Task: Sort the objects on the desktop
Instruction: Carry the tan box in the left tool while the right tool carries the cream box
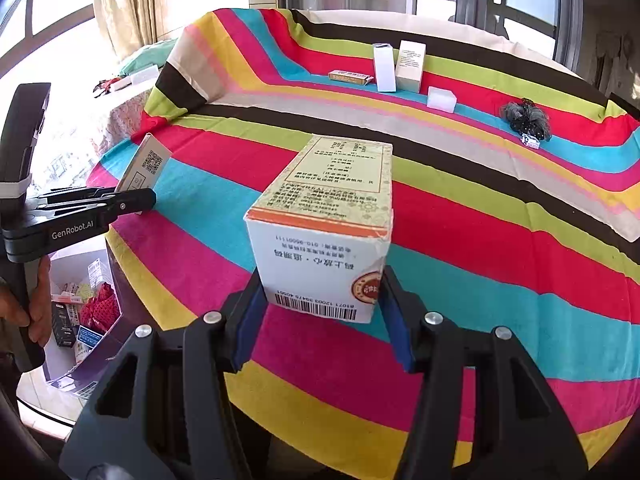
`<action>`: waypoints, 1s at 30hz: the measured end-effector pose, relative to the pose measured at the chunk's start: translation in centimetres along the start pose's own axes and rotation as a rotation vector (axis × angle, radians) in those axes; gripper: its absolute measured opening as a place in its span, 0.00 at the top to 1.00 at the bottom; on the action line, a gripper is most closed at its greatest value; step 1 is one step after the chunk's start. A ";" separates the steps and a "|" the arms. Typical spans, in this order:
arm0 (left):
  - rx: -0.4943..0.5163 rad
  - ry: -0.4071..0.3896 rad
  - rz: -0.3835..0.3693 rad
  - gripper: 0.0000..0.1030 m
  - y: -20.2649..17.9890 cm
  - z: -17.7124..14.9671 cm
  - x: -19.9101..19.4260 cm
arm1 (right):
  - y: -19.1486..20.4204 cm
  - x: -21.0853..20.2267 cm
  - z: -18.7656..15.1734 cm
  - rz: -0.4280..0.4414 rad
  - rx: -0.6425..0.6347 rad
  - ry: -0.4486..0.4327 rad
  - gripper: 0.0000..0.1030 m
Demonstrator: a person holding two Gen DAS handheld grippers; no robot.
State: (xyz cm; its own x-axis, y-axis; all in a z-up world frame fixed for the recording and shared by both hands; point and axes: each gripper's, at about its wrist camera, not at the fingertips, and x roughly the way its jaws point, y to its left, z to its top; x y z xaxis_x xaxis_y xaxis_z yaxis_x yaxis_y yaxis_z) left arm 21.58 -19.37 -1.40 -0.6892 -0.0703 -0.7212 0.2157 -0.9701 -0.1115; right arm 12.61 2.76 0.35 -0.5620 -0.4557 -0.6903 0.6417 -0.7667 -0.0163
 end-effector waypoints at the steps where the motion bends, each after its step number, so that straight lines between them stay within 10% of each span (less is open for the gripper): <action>1: -0.006 -0.001 -0.002 0.85 0.2 -0.1 -0.2 | 0.4 0.1 0.0 0.005 -0.004 0.002 0.44; 19: -0.137 -0.071 0.012 0.85 6.4 -2.8 -3.5 | 7.0 1.4 0.5 0.116 -0.157 0.023 0.45; 30: -0.272 -0.062 0.166 0.85 13.1 -7.9 -6.4 | 15.3 1.6 0.6 0.306 -0.375 0.036 0.45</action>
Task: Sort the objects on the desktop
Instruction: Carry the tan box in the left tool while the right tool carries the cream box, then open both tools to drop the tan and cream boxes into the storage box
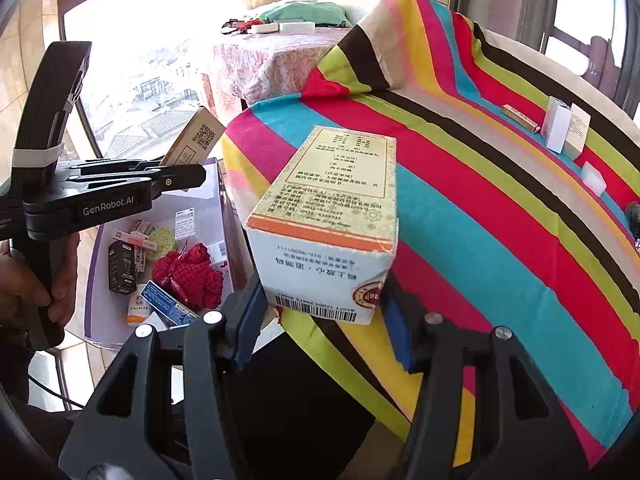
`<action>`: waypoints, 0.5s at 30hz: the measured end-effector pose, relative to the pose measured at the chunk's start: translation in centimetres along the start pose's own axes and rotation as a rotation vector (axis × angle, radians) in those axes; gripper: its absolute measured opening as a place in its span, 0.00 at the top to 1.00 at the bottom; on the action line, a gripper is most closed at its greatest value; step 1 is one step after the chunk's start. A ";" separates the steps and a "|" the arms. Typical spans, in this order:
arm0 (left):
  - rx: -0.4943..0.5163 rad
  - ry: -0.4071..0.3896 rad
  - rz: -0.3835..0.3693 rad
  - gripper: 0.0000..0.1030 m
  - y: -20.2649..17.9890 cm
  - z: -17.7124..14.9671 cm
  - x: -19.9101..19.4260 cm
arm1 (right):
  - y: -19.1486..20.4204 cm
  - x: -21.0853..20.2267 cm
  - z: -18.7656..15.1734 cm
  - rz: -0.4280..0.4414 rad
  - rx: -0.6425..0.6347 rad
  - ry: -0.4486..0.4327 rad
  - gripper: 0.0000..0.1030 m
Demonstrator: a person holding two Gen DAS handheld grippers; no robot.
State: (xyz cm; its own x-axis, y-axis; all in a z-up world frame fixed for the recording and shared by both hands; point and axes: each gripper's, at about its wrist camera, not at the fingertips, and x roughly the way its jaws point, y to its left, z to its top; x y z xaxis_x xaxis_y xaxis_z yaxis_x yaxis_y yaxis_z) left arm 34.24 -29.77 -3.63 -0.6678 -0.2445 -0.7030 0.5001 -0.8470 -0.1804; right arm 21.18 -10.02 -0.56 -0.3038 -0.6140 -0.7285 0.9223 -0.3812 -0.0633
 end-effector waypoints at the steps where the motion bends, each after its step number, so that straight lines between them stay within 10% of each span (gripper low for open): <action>1: -0.016 0.003 0.020 0.85 0.9 -0.4 -0.1 | 0.9 0.2 0.2 0.020 -0.025 0.001 0.45; 15: -0.188 0.043 0.259 0.84 10.7 -2.9 -0.6 | 12.5 5.4 -0.2 0.288 -0.378 0.135 0.47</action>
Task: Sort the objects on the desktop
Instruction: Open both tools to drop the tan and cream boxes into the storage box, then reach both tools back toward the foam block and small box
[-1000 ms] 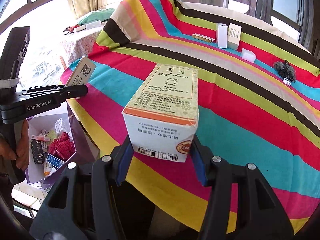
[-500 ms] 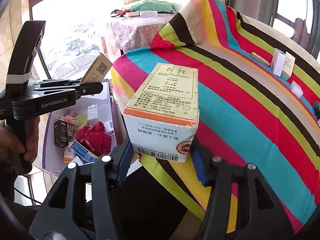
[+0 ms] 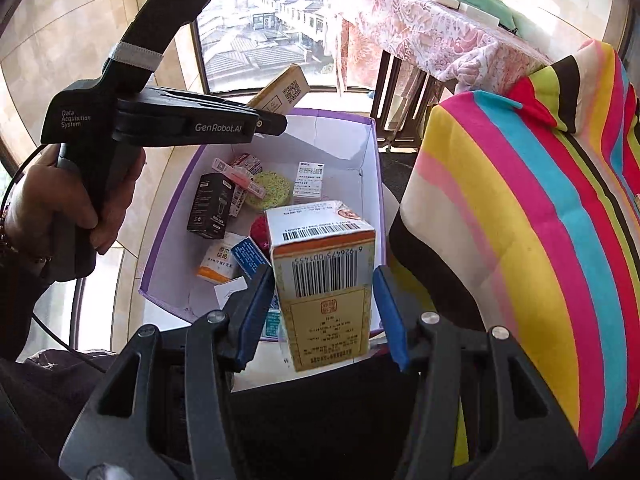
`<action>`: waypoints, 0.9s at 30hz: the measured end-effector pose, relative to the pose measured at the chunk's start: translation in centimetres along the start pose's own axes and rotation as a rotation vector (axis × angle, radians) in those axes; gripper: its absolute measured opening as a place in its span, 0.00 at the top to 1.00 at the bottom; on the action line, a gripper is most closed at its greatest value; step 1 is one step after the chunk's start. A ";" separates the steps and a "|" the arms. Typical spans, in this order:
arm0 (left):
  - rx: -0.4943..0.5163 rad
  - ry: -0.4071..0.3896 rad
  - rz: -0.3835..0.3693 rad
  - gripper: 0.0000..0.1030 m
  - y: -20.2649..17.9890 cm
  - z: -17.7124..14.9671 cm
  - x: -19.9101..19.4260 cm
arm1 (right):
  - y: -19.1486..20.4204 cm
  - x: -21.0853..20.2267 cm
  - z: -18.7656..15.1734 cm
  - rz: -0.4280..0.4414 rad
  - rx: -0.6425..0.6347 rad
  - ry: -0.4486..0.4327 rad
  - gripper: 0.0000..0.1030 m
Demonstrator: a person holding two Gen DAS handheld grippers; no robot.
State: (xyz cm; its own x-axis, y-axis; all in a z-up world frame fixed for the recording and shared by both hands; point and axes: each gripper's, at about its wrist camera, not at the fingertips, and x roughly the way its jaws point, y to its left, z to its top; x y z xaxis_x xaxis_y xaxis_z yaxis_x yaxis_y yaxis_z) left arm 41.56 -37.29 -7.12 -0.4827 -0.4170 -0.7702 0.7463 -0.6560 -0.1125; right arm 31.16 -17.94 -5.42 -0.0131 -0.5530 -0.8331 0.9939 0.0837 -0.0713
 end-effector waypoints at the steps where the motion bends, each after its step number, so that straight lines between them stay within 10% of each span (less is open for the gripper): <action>1: 0.007 -0.004 0.027 0.84 0.3 0.0 0.0 | 0.7 0.5 0.0 0.027 -0.029 0.008 0.47; 4: 0.010 -0.003 0.050 0.56 0.9 0.2 0.1 | 1.8 1.3 0.0 0.025 -0.066 0.034 0.44; 6: 0.003 -0.019 0.049 0.16 0.9 0.3 -0.1 | 1.5 0.4 -0.1 0.029 -0.055 -0.008 0.35; 17: 0.090 -0.037 -0.088 0.15 -5.2 1.3 -1.5 | -5.5 -7.7 -2.2 -0.141 0.202 -0.190 0.21; 27: 0.385 -0.007 -0.447 0.14 -23.1 5.1 -2.5 | -18.9 -18.9 -12.2 -0.521 0.573 -0.290 0.12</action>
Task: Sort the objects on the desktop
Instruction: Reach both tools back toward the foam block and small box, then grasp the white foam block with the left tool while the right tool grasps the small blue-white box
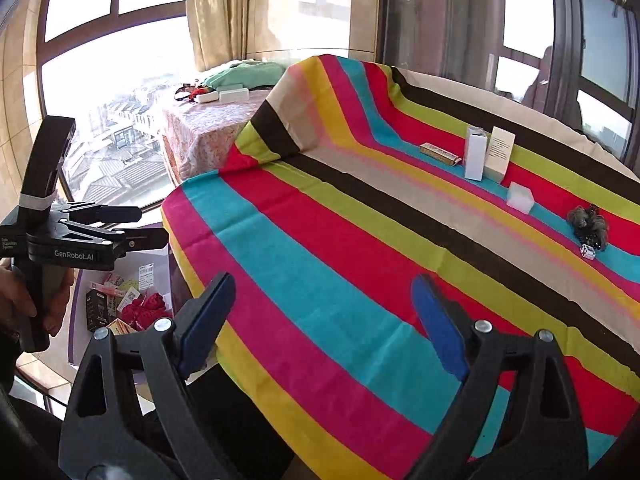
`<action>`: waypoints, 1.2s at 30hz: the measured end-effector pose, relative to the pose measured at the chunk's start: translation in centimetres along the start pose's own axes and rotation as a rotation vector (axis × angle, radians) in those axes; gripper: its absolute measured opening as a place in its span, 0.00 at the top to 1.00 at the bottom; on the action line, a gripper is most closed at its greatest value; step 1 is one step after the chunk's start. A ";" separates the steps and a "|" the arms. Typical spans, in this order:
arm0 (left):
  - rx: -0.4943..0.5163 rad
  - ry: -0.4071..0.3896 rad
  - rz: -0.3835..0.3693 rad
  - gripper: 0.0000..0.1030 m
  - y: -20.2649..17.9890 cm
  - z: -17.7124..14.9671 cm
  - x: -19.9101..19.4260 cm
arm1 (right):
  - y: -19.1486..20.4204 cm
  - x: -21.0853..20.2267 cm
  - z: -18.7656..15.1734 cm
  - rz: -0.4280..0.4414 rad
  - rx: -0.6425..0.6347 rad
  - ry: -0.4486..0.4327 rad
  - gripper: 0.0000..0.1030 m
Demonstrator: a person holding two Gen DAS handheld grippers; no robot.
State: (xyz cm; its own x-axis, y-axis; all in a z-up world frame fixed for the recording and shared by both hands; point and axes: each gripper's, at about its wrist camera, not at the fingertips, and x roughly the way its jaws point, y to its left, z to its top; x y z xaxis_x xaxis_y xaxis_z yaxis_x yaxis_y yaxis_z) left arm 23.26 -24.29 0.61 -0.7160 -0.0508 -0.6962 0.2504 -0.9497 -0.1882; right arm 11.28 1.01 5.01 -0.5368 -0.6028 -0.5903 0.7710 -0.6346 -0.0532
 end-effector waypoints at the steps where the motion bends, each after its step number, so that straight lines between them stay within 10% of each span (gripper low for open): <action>1: 0.035 0.017 -0.028 0.14 -1.3 1.0 1.3 | -2.2 0.3 -0.1 -0.044 0.030 0.014 0.12; 8: 0.292 0.110 -0.128 0.14 -13.3 7.2 11.7 | -19.5 4.1 -0.6 -0.255 0.291 0.108 0.12; 17: 0.234 0.223 -0.155 0.14 -20.7 15.7 25.1 | -33.8 12.8 1.6 -0.285 0.408 0.257 0.14; 32: 0.257 0.171 -0.037 0.14 -27.4 21.9 34.7 | -37.5 15.4 2.9 -0.269 0.372 0.276 0.29; 36: 0.259 0.161 -0.007 0.53 -27.4 21.3 33.5 | -37.5 15.1 3.1 -0.294 0.350 0.271 0.63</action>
State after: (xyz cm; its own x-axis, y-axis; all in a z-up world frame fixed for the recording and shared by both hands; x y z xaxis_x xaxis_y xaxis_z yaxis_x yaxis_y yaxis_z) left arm -21.50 -6.61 -2.81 -0.5997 -0.0141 -0.8001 0.0569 -0.9981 -0.0250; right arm -26.73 14.22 0.57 -0.5696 -0.2585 -0.7802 0.4163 -0.9092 -0.0027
